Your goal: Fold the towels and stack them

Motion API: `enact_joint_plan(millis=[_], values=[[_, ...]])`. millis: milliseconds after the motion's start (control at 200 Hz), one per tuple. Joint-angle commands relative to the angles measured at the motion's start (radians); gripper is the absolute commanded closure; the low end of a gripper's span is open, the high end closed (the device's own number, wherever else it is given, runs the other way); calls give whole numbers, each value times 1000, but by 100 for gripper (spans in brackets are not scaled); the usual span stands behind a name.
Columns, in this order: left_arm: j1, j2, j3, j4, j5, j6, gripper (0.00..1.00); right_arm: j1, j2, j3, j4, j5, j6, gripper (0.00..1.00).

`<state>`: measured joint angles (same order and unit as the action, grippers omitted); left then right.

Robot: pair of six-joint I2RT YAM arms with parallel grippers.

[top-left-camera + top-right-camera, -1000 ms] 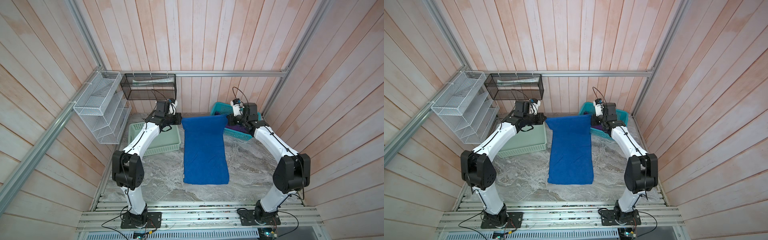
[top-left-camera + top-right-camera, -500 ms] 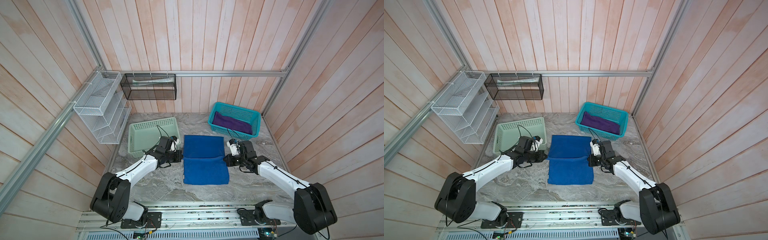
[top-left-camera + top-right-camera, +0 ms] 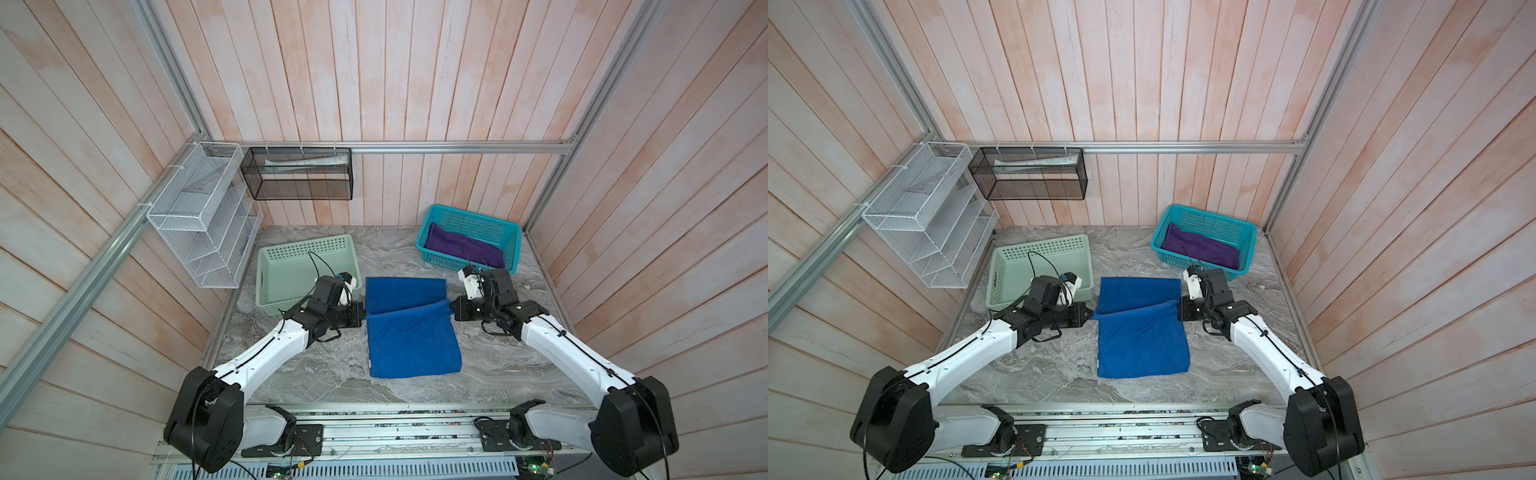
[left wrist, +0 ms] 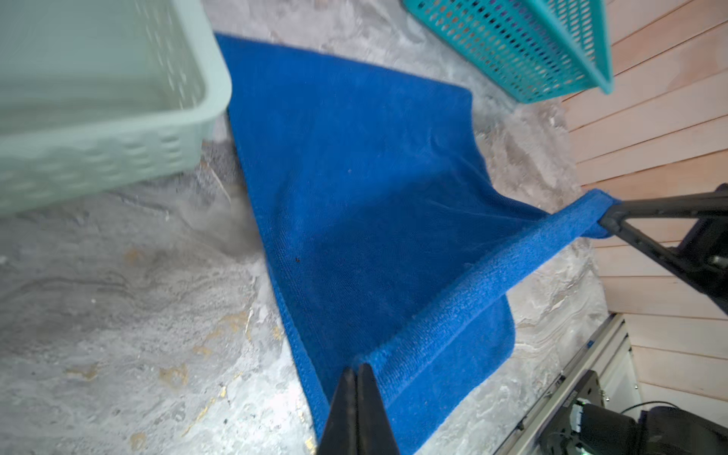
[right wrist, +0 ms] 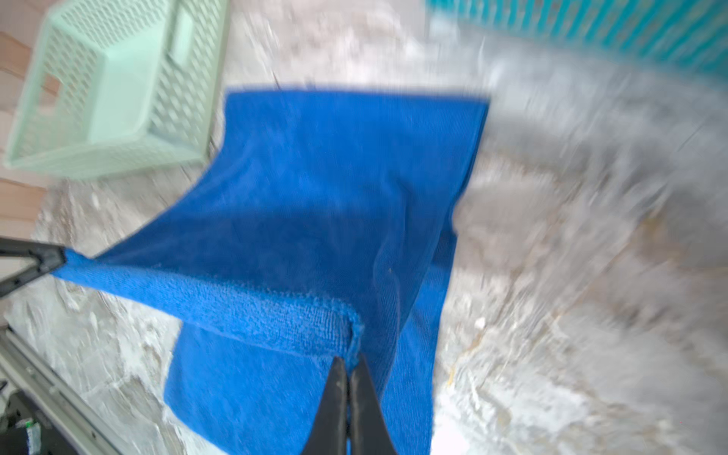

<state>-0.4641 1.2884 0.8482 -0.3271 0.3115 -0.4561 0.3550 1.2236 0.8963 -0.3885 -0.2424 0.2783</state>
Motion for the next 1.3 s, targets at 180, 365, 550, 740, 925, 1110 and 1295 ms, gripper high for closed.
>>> enact_joint_plan(millis=[180,365,550,740,925,1110,1295], values=[[-91,-96,-57,-38,-47,-49,100,-16,-98,-7,-138,66,-15,100],[-128,-83,-239,57,-33,-128,100,-16,-103,-210,-56,-92,111,100],[-134,-19,-348,161,14,-169,100,33,-99,-396,106,-164,262,100],[-134,16,-355,152,-7,-148,100,109,-85,-467,169,-134,346,100],[-117,18,-295,75,-49,-80,100,170,-87,-510,217,-112,415,100],[-113,-15,-214,-17,-63,-40,100,180,-135,-432,115,-31,380,100],[-126,-110,-143,-118,-64,-47,100,109,-183,-276,-65,43,264,100]])
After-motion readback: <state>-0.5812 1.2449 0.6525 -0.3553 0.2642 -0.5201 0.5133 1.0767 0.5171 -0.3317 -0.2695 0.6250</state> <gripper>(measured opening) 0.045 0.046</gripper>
